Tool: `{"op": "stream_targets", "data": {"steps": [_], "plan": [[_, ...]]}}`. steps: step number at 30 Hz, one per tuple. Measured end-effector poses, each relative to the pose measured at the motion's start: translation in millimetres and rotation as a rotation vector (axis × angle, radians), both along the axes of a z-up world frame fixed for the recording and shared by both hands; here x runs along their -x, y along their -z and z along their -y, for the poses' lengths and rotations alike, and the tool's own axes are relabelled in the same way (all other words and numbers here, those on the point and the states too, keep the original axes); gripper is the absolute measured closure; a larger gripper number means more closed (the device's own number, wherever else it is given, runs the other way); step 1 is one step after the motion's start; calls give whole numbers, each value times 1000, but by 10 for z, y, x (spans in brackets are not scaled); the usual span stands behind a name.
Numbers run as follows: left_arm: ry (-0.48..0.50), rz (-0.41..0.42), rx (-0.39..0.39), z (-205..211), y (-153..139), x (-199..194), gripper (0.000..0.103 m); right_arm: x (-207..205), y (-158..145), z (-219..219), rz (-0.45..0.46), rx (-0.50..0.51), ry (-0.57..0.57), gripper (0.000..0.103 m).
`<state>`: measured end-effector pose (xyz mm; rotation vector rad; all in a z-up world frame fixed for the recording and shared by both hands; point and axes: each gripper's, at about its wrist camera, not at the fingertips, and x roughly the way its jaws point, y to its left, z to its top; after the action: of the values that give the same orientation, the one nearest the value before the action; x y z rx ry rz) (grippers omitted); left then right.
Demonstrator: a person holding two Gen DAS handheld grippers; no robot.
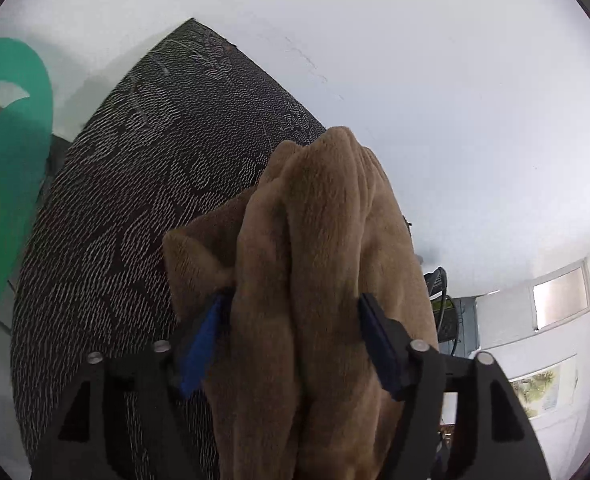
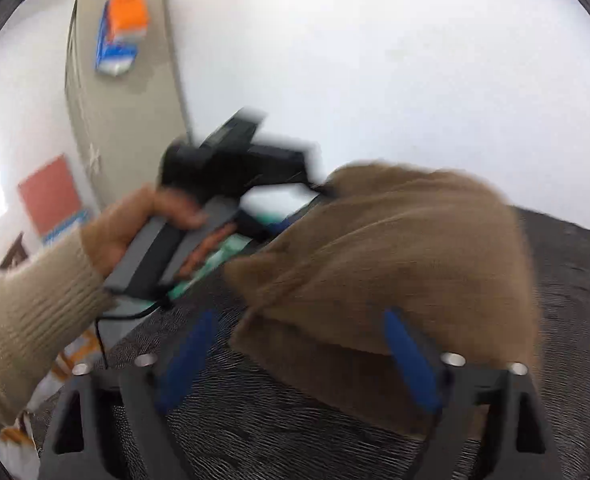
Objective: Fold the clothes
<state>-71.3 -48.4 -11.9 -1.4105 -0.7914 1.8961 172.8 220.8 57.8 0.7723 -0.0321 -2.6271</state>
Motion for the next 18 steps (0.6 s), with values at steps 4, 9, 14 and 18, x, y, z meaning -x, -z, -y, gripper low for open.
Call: {"op": "stream_targets", "data": {"steps": [4, 9, 14, 18], "plan": [[-61, 38, -54, 187, 30, -280, 22, -183, -37, -445, -41, -35, 114, 14], [-46, 47, -101, 58, 20, -677, 22, -169, 172, -932, 94, 36, 227, 14], [-26, 51, -108, -170, -59, -818, 17, -134, 206, -992, 148, 72, 236, 14], [-31, 55, -78, -345, -94, -781, 10, -140, 215, -878, 143, 25, 216, 14]]}}
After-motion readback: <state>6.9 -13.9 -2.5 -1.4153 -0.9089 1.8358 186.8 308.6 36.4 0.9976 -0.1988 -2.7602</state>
